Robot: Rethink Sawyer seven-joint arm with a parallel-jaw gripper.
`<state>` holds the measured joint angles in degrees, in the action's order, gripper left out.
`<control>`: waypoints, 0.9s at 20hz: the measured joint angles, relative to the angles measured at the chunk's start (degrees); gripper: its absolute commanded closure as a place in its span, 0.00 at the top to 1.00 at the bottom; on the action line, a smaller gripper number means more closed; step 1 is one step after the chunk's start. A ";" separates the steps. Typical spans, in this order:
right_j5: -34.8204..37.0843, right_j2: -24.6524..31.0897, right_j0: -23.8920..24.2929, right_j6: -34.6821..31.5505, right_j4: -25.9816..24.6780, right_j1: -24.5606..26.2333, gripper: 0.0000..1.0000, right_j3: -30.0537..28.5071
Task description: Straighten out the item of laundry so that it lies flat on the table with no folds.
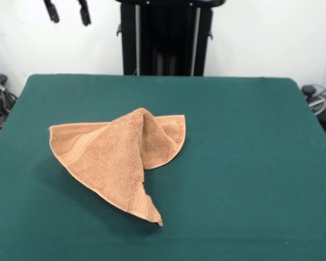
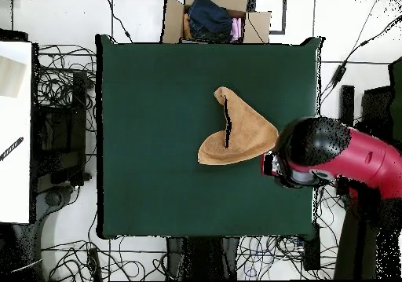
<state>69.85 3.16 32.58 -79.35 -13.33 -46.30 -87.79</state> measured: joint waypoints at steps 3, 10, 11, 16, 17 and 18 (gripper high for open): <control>0.18 0.05 -0.03 0.00 -0.01 2.70 1.00 2.65; 0.24 0.08 -0.07 0.00 -0.01 6.60 1.00 6.22; 0.25 0.08 -0.07 0.00 -0.01 6.93 1.00 6.51; 1.18 0.08 -0.25 0.00 -0.01 9.11 1.00 9.04; 1.33 0.09 -0.29 0.00 -0.01 9.32 1.00 9.30; 1.52 0.09 -0.34 0.00 -0.01 9.66 1.00 9.71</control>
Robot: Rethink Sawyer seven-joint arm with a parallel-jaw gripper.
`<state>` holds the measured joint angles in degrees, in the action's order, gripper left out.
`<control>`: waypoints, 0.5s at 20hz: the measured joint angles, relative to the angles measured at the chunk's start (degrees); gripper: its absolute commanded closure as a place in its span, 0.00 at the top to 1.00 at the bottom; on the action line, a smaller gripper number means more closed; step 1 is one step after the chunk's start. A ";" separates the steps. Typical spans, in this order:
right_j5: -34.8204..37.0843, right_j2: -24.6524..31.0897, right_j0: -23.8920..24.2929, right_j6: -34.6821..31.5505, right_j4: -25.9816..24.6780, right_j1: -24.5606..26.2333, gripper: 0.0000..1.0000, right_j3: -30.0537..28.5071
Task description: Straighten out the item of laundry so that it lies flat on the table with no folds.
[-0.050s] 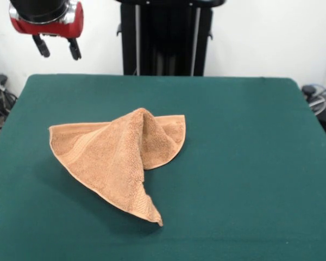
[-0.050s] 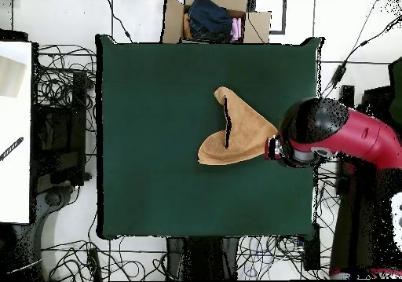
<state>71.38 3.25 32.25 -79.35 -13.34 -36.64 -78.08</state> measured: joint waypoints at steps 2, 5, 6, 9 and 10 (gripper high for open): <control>0.23 0.00 -0.07 0.00 0.00 0.53 1.00 0.64; 0.25 0.02 -0.09 0.00 0.00 1.31 1.00 1.47; 0.25 0.02 -0.08 0.00 0.00 1.72 1.00 1.72; 0.25 0.03 -0.08 0.00 0.00 2.49 1.00 1.92; 0.25 0.03 -0.08 0.00 -0.01 2.94 1.00 1.92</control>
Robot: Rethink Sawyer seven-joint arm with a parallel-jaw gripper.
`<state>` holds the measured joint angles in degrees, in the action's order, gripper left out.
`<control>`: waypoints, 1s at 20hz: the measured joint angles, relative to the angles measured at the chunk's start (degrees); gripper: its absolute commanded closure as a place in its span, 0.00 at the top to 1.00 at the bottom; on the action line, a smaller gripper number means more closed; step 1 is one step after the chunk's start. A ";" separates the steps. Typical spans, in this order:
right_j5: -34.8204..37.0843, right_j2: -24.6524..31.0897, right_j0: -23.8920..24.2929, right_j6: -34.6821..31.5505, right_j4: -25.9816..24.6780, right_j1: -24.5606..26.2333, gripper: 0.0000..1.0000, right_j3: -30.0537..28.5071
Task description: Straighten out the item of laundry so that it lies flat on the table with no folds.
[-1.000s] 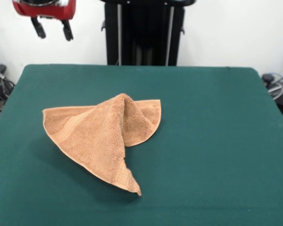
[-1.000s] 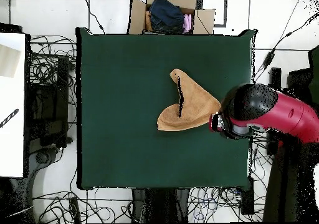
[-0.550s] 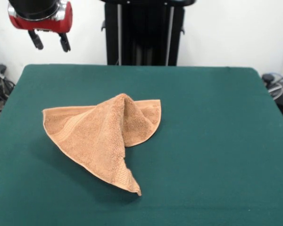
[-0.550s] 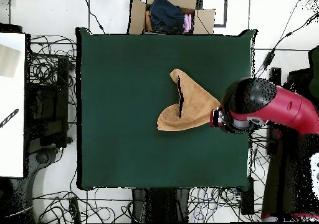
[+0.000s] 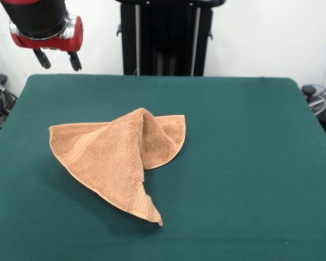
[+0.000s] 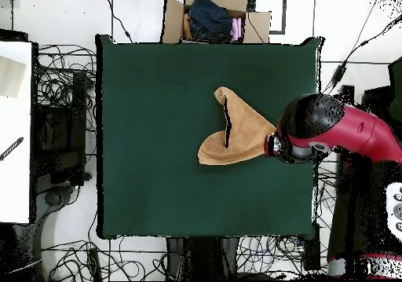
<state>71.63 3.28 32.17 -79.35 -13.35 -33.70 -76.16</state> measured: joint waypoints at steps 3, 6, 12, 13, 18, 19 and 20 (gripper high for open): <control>0.00 0.07 0.05 0.00 0.01 0.68 1.00 0.01; -0.01 0.08 0.15 0.00 0.01 1.58 1.00 0.02; -0.01 0.08 0.54 0.00 0.01 3.15 1.00 0.03; -0.01 0.08 0.61 0.00 0.01 3.34 1.00 0.03; -0.74 0.15 0.82 0.00 0.01 4.06 1.00 0.02; -1.75 0.32 0.96 0.00 0.02 4.10 1.00 0.03; -2.96 0.52 1.15 0.00 0.02 4.10 1.00 0.03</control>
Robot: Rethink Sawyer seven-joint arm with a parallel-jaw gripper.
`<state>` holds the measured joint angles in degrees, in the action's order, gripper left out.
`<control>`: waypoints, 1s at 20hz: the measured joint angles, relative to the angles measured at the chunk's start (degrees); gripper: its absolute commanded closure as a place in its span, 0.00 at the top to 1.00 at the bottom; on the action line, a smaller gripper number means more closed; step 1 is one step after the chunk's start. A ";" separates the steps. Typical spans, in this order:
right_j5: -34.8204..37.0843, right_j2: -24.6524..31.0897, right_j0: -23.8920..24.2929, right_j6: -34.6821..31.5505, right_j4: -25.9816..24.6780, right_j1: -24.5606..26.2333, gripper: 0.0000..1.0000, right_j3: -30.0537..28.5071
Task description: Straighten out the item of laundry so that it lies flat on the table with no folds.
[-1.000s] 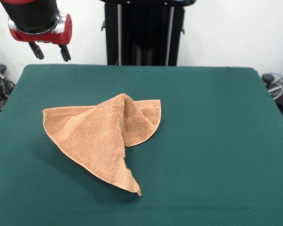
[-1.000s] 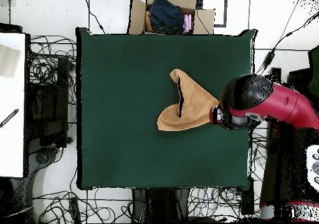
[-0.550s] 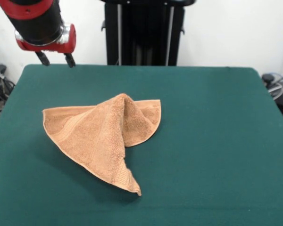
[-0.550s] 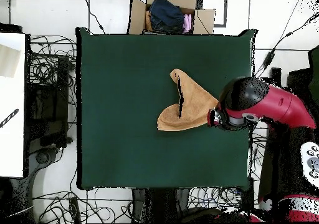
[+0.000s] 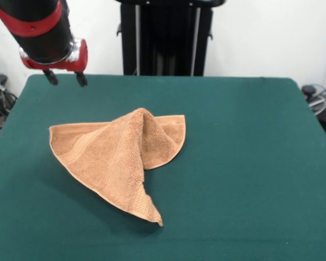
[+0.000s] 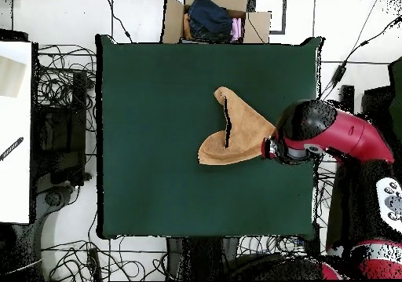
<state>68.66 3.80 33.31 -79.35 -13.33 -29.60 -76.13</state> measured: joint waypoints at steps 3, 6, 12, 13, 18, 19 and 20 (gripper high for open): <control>-3.73 0.58 0.59 0.00 -0.01 0.00 1.00 -0.01; -8.54 1.39 1.38 0.00 -0.01 0.01 1.00 -0.01; -18.09 3.41 3.40 0.00 -0.01 0.05 1.00 -0.02; -18.98 3.59 3.56 0.00 -0.01 0.06 1.00 -0.02; -21.66 4.46 4.18 0.00 -0.01 -0.29 1.00 -0.69; -21.72 4.49 4.18 0.00 -0.01 -0.47 1.00 -1.00; -21.72 4.49 4.18 0.00 -0.02 -0.81 1.00 -1.49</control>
<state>46.95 8.29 37.49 -79.35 -13.35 -30.41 -77.63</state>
